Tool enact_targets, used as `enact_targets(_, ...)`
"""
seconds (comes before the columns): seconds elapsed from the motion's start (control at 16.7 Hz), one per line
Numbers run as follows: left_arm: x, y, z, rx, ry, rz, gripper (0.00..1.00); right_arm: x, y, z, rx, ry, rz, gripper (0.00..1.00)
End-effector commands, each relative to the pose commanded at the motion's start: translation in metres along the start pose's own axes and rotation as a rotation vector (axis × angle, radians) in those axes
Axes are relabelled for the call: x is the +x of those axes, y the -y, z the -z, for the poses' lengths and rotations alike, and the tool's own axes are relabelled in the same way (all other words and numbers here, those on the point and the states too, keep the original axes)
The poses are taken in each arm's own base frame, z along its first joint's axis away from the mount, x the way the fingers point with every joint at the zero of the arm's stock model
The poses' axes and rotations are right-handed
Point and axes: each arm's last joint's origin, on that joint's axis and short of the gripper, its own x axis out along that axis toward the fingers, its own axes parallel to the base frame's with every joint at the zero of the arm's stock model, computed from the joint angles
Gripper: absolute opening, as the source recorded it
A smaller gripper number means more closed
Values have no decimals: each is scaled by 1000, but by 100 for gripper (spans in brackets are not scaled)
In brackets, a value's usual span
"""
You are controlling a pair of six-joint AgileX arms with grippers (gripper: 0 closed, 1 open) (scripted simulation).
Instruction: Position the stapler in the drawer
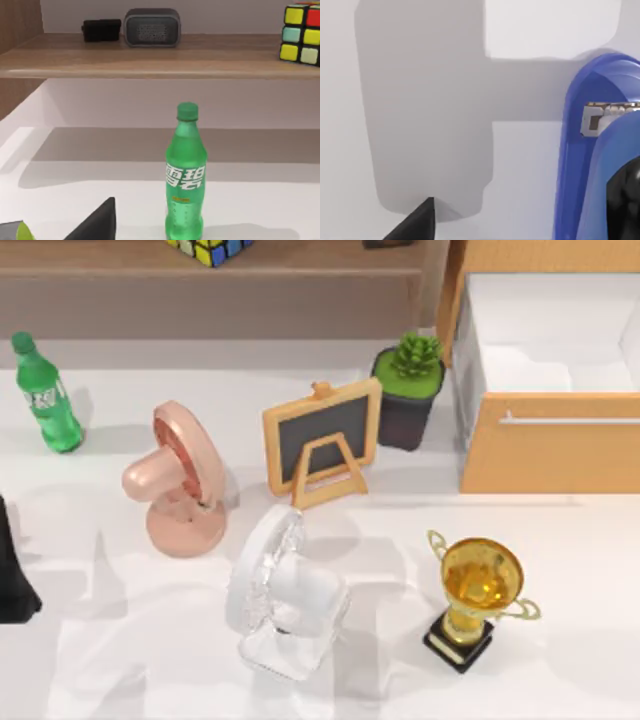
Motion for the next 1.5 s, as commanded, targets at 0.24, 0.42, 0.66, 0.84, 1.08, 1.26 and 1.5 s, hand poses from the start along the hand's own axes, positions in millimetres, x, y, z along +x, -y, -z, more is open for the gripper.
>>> enact_targets(0.24,0,0,0,0,0,0,100,0,0,0,0,0,0,70)
enact_targets(0.42,0,0,0,0,0,0,100,0,0,0,0,0,0,47)
enact_targets(0.66,0,0,0,0,0,0,100,0,0,0,0,0,0,17)
enact_targets(0.84,0,0,0,0,0,0,100,0,0,0,0,0,0,0)
enact_targets(1.08,0,0,0,0,0,0,100,0,0,0,0,0,0,0)
enact_targets(1.26,0,0,0,0,0,0,100,0,0,0,0,0,0,0)
enact_targets(1.5,0,0,0,0,0,0,100,-9,1,0,0,0,3,0)
